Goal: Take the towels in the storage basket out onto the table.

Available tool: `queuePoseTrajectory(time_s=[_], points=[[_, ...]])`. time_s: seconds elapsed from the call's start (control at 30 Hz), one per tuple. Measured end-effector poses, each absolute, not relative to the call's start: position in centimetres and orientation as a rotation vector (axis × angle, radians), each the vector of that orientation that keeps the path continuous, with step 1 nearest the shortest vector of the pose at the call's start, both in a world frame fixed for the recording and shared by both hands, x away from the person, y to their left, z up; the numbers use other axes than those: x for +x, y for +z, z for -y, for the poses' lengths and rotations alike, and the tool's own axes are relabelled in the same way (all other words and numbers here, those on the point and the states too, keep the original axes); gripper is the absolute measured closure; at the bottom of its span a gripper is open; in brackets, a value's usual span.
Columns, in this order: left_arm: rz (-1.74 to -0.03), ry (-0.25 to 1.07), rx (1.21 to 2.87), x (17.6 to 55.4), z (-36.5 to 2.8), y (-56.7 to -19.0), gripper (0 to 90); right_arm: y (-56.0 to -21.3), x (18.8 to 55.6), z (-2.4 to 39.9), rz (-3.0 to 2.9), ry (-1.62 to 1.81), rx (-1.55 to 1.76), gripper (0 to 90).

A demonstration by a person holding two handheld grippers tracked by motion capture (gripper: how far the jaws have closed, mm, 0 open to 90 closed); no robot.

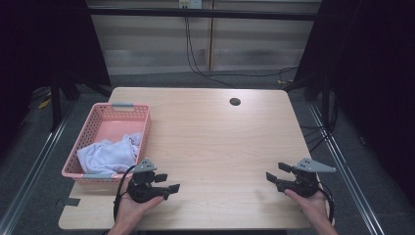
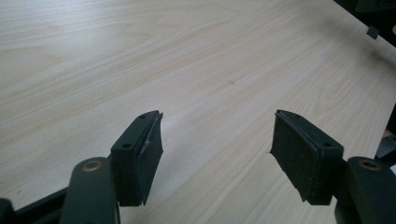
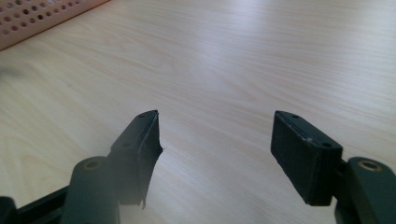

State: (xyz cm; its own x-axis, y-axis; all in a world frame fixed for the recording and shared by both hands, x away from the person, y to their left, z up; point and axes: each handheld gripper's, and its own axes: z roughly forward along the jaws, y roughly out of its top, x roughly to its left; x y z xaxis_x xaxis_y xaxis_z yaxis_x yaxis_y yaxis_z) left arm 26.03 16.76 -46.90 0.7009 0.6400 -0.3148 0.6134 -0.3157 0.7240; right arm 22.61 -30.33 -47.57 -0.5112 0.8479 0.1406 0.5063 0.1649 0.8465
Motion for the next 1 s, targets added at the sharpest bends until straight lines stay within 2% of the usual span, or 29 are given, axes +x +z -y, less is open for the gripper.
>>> queuePoseTrajectory(time_s=[0.37, 0.5, 0.77, 1.0], points=[[-0.929, 0.001, 2.005, 26.0, -17.0, -46.7, 36.6, -47.3, 22.3, 29.7, -2.189, 1.318, 1.291, 28.6], [-0.903, 0.038, 2.003, 25.5, -17.1, -45.9, 31.9, -47.3, 22.2, 29.4, -2.199, 1.288, 1.271, 27.3], [-0.916, 0.092, 1.996, 25.3, -18.5, -43.9, 30.8, -47.1, 21.9, 28.6, -2.23, 1.274, 1.24, 25.4], [-0.938, 0.154, 1.975, 26.5, -21.3, -41.4, 29.5, -47.3, 22.1, 28.4, -2.251, 1.268, 1.245, 22.5]])
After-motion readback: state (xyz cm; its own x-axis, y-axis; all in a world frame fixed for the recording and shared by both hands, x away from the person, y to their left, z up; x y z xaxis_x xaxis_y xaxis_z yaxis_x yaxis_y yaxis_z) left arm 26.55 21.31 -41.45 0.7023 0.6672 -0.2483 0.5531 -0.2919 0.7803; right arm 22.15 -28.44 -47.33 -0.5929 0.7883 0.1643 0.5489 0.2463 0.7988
